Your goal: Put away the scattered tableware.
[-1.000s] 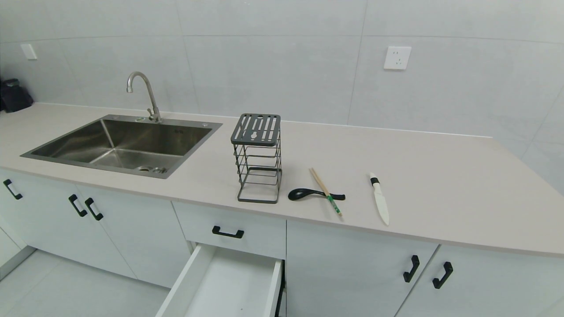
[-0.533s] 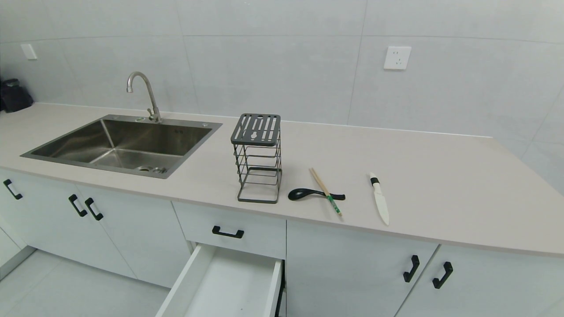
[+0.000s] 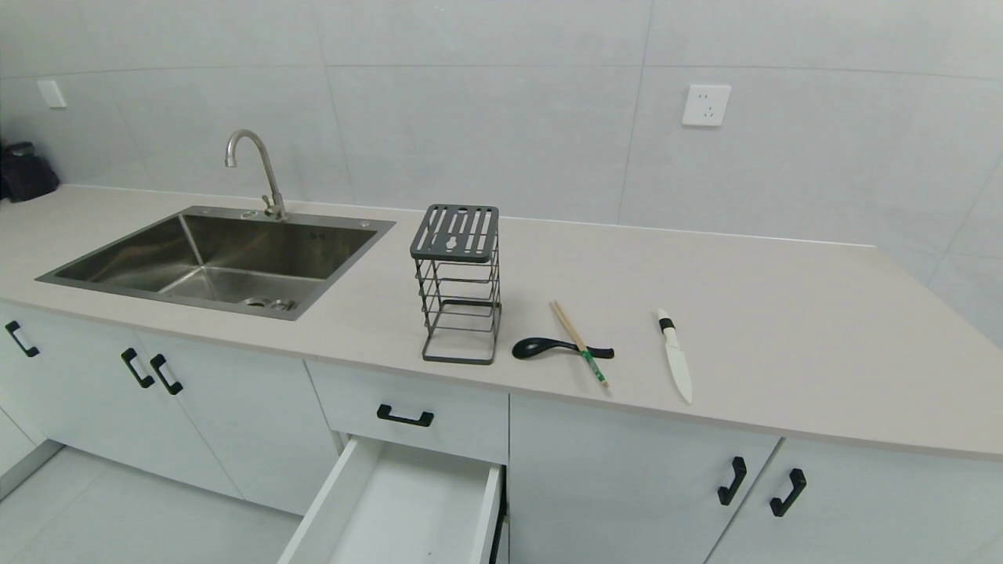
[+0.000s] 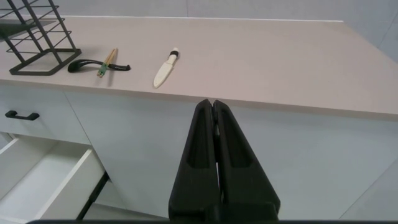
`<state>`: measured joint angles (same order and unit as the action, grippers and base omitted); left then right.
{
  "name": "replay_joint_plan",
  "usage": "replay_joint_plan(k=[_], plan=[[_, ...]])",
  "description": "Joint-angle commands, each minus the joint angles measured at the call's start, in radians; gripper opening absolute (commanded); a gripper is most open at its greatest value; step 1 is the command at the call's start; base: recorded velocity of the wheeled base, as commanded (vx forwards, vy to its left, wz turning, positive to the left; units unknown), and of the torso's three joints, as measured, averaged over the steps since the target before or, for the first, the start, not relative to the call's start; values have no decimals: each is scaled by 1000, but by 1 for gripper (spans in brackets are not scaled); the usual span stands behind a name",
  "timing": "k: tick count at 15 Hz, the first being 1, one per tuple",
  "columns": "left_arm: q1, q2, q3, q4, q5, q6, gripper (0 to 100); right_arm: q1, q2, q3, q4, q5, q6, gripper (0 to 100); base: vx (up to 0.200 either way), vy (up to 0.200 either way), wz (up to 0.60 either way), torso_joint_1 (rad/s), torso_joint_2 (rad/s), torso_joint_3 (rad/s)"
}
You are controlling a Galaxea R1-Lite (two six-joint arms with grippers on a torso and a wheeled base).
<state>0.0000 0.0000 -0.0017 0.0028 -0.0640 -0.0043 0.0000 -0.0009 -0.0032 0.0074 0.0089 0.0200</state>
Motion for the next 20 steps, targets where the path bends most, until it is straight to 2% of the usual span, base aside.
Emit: replay_joint_plan(k=[1, 6, 12, 13, 14, 15, 16, 18, 20], plan=[[-2, 2, 0, 0, 0, 0, 100, 0, 1, 0, 0, 0, 0, 0, 0, 0, 0, 222, -7, 217], [0, 2, 0, 0, 0, 0, 100, 2, 1, 0, 0, 0, 0, 0, 0, 0, 0, 287, -14, 251], [0, 2, 0, 0, 0, 0, 100, 0, 1, 0, 0, 5, -14, 0, 0, 0, 0, 28, -4, 26], [0, 2, 0, 0, 0, 0, 100, 0, 1, -26, -43, 19, -9, 0, 0, 0, 0, 0, 0, 0], [0, 2, 0, 0, 0, 0, 100, -8, 39, -121, -112, 23, -14, 0, 0, 0, 0, 0, 0, 0], [0, 2, 0, 0, 0, 0, 100, -11, 108, -207, -129, 51, -20, 0, 0, 0, 0, 0, 0, 0], [0, 2, 0, 0, 0, 0, 100, -8, 171, -307, -112, 148, -28, 0, 0, 0, 0, 0, 0, 0], [0, 2, 0, 0, 0, 0, 100, -5, 229, -343, -3, 289, -29, 0, 0, 0, 0, 0, 0, 0], [0, 2, 0, 0, 0, 0, 100, -3, 329, -347, 5, 373, -31, 0, 0, 0, 0, 0, 0, 0]])
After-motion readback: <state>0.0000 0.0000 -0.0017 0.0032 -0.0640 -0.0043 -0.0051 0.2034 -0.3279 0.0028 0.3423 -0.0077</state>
